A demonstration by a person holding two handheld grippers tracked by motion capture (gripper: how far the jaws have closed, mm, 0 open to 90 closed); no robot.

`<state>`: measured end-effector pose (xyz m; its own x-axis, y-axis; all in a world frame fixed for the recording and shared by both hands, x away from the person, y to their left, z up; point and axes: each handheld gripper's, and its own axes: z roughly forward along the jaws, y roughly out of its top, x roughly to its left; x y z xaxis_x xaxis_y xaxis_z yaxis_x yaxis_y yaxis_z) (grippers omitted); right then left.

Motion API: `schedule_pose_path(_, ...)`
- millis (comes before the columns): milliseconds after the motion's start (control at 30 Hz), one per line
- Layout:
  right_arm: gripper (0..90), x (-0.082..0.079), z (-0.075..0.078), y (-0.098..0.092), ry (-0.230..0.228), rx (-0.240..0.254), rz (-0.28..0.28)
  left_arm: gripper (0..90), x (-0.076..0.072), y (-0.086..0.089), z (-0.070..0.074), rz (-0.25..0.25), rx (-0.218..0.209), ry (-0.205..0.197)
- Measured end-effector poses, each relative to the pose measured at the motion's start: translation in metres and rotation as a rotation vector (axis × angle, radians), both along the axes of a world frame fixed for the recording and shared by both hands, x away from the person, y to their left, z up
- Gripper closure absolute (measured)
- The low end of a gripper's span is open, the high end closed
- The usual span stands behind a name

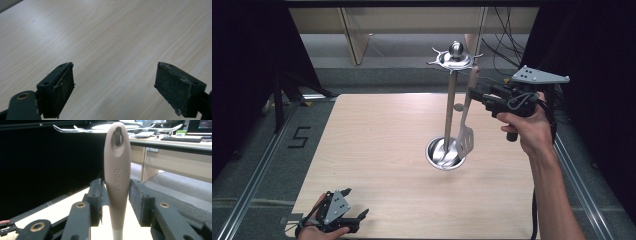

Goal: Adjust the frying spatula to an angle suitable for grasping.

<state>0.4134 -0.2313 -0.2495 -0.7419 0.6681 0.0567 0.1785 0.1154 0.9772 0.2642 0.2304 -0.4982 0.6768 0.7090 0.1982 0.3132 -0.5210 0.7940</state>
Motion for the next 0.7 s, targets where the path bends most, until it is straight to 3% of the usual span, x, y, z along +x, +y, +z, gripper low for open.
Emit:
schedule_pose_path(33, 63.1, 0.000, 0.000, 0.000, 0.000, 0.000, 0.000, 15.0, 0.000, 0.000, 0.000, 0.000, 0.000, 0.000)
schedule_pose_path(67, 60.9, -0.005, -0.001, -0.003, 0.030, 0.005, 0.000, 15.0, 0.000, 0.000, 0.000, 0.001, -0.001, 0.000)
schedule_pose_path(233, 55.7, -0.016, -0.010, -0.011, 0.035, 0.020, -0.033, 15.0, 0.000, -0.001, 0.000, 0.005, -0.004, -0.006)
schedule_pose_path(300, 54.8, -0.016, -0.018, -0.016, -0.012, 0.004, -0.045, 15.0, 0.000, 0.000, 0.000, 0.008, -0.004, 0.000)
schedule_pose_path(333, 54.3, -0.019, -0.022, -0.017, 0.018, 0.011, -0.054, 15.0, -0.002, -0.001, -0.001, 0.029, -0.009, 0.018)
schedule_pose_path(367, 54.3, -0.019, -0.022, -0.017, 0.018, 0.011, -0.054, 15.0, -0.002, -0.001, -0.001, 0.029, -0.009, 0.018)
schedule_pose_path(433, 51.4, -0.021, -0.033, -0.022, 0.025, -0.009, -0.076, 15.0, 0.000, 0.000, 0.000, 0.007, 0.001, -0.004)
schedule_pose_path(500, 49.5, -0.023, -0.041, -0.025, 0.041, 0.008, -0.094, 15.0, 0.001, 0.001, 0.000, -0.003, 0.012, -0.012)
schedule_pose_path(600, 48.0, -0.025, -0.053, -0.029, 0.059, 0.026, -0.097, 15.0, -0.002, 0.000, -0.001, 0.031, -0.009, 0.018)
schedule_pose_path(700, 47.4, -0.027, -0.058, -0.032, 0.068, 0.023, -0.102, 15.0, -0.002, 0.000, -0.001, 0.031, -0.008, 0.019)
